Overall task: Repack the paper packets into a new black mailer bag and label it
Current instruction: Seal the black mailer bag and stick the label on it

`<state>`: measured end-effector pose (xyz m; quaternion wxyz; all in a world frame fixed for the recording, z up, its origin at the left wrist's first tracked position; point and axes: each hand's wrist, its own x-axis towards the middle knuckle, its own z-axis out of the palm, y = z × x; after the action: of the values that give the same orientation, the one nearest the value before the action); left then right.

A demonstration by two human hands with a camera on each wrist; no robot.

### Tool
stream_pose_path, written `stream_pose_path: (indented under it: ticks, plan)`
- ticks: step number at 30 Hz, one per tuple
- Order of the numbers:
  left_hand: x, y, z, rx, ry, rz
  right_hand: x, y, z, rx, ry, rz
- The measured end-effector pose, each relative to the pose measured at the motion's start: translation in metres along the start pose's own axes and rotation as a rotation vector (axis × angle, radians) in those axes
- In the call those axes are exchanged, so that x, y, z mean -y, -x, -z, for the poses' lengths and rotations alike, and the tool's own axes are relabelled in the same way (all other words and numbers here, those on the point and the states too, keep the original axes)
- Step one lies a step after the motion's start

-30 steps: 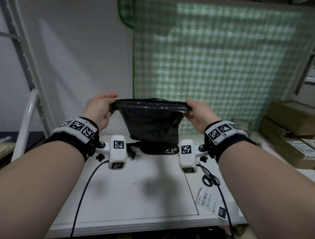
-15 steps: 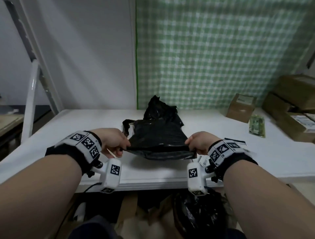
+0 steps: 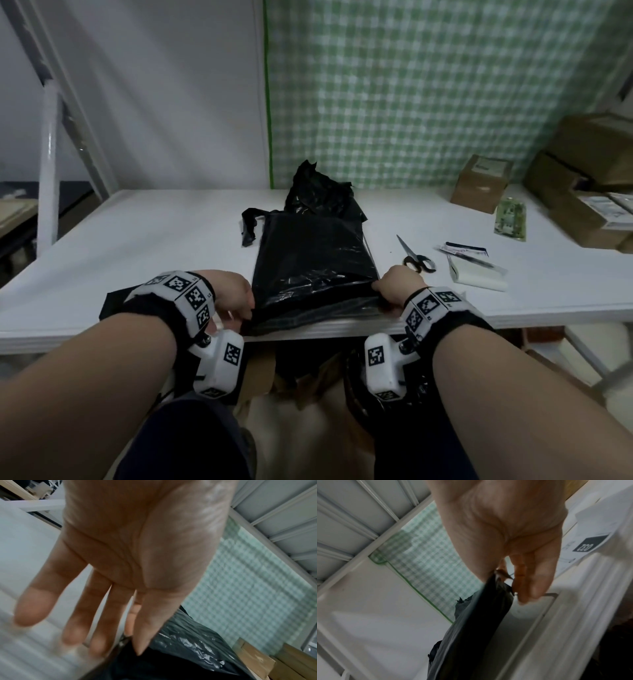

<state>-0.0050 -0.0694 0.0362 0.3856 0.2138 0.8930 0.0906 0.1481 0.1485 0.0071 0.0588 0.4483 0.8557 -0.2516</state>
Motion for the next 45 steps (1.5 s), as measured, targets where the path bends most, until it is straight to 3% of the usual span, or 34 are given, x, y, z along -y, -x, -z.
stream_pose_path:
  ticks: [3, 7, 9, 13, 17, 19, 23, 26, 29, 33, 39, 45]
  plan:
    - [0.001, -0.005, -0.007, -0.071, 0.023, -0.04, -0.003, -0.001, -0.005, -0.089, -0.022, 0.009]
    - [0.002, -0.01, -0.016, -0.14, 0.036, -0.075, -0.008, 0.008, -0.007, -0.095, -0.194, 0.034]
    - [0.0, -0.009, -0.016, -0.138, -0.02, -0.065, -0.01, 0.01, -0.007, -0.071, -0.093, 0.04]
    - [-0.002, 0.001, -0.014, -0.02, -0.12, 0.01, -0.01, 0.021, -0.006, 0.123, 0.168, 0.014]
    - [-0.008, 0.0, -0.001, 0.019, -0.209, 0.024, 0.004, 0.025, 0.013, 0.255, 0.209, -0.001]
    - [-0.016, -0.006, 0.011, -0.072, -0.065, -0.017, 0.013, 0.013, 0.022, 0.191, 0.071, 0.038]
    - [-0.045, -0.025, 0.034, -0.354, 0.12, -0.256, 0.036, -0.026, 0.028, -0.031, -0.489, 0.112]
    - [-0.073, -0.046, 0.044, -0.428, 0.255, -0.374, 0.058, -0.048, 0.028, -0.156, -0.554, 0.183]
    - [-0.094, -0.073, 0.047, -0.368, 0.239, -0.435, 0.074, -0.065, 0.022, -0.115, -0.443, 0.248]
    - [-0.109, -0.103, 0.046, -0.305, 0.004, -0.499, 0.086, -0.091, 0.005, -0.023, -0.232, 0.354]
    - [-0.1, -0.148, 0.029, -0.146, -0.366, -0.394, 0.078, -0.118, -0.033, 0.186, -0.044, 0.33]
    - [-0.085, -0.144, 0.015, -0.119, -0.44, -0.384, 0.066, -0.108, -0.039, 0.224, 0.141, 0.318]
